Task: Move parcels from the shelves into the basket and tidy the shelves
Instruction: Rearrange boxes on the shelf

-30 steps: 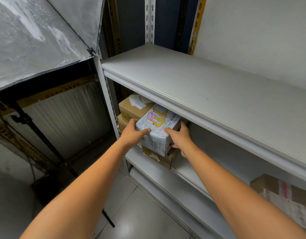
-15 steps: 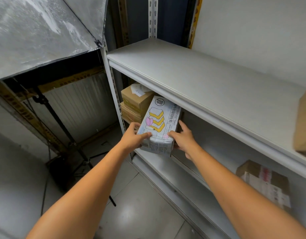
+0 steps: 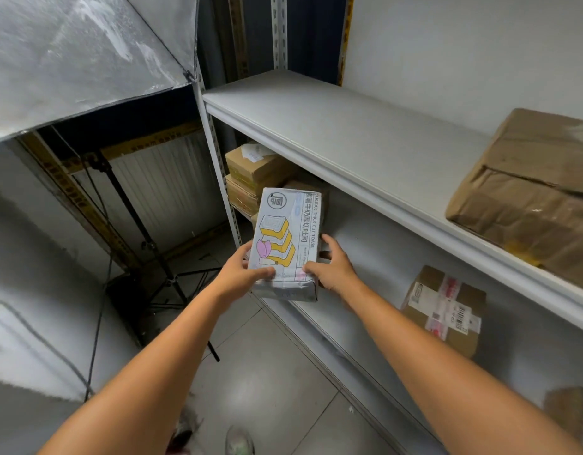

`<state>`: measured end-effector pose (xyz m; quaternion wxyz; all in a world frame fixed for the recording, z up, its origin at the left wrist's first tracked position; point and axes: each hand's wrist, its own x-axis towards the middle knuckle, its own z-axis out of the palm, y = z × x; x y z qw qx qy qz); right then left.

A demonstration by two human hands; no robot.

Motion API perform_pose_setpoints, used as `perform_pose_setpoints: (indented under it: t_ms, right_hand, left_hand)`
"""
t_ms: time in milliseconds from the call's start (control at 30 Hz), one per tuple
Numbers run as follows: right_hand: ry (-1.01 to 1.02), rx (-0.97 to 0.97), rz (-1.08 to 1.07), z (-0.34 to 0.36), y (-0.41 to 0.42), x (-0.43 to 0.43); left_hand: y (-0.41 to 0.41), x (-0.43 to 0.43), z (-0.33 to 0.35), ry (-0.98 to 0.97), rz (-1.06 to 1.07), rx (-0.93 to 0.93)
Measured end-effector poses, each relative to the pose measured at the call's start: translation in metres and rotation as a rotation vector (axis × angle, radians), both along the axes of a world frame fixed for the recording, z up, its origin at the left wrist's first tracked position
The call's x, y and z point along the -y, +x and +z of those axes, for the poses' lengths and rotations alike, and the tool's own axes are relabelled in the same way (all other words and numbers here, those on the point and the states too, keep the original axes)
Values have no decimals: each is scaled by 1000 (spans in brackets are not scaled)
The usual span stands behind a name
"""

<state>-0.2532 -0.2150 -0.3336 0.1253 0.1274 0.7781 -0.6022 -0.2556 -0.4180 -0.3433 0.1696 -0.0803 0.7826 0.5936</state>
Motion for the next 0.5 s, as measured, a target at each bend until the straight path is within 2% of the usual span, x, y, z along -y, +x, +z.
perform_pose_setpoints:
  t_ms: [300, 500]
  right_hand:
    - [-11, -36, 15, 9, 26, 3]
    - [62, -102, 62, 17, 29, 5]
  left_hand:
    - [22, 9, 8, 98, 8, -10]
    - [22, 18, 16, 149, -57, -49]
